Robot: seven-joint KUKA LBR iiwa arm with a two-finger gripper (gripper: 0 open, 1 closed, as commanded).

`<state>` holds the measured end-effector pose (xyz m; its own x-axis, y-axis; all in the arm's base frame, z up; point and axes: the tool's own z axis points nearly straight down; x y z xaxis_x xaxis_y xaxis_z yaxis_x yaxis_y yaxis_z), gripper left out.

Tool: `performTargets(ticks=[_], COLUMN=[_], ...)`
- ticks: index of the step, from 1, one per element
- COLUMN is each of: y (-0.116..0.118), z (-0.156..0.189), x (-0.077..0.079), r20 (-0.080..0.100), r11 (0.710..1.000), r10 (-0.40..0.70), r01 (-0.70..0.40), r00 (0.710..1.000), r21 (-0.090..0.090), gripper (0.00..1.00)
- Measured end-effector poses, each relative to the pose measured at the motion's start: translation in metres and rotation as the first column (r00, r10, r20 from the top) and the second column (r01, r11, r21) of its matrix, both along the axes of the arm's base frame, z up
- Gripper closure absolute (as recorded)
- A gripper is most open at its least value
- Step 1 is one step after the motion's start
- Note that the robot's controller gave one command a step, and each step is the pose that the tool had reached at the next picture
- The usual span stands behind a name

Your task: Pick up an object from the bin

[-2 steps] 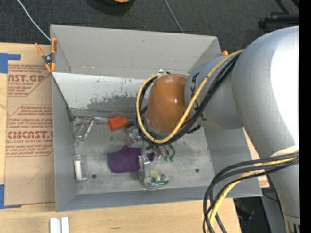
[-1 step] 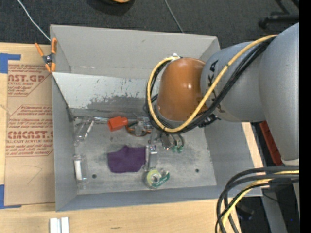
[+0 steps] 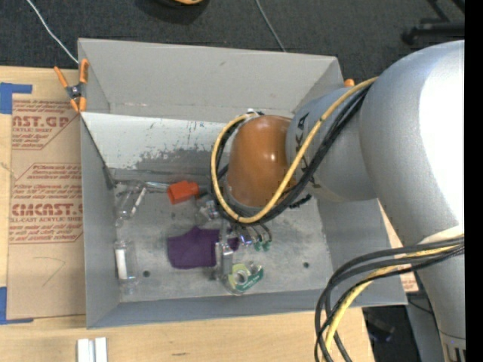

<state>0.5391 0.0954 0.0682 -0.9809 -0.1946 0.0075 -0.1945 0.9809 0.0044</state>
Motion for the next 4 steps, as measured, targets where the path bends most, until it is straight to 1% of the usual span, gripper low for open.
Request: performTargets(ticks=[1, 2, 4], y=[0.0045, 0.0008, 0.0007], z=[0.0011, 0.0000, 0.0043], x=[0.0003, 0.0003, -0.0008], r20=[0.010, 0.001, -0.001], r11=[0.999, 1.000, 1.000], r10=[-0.047, 0.000, 0.000], r01=[0.047, 0.000, 0.000], r00=[0.999, 1.000, 1.000], r21=[0.001, 0.001, 0.000], gripper=[0.00, 1.00, 1.00])
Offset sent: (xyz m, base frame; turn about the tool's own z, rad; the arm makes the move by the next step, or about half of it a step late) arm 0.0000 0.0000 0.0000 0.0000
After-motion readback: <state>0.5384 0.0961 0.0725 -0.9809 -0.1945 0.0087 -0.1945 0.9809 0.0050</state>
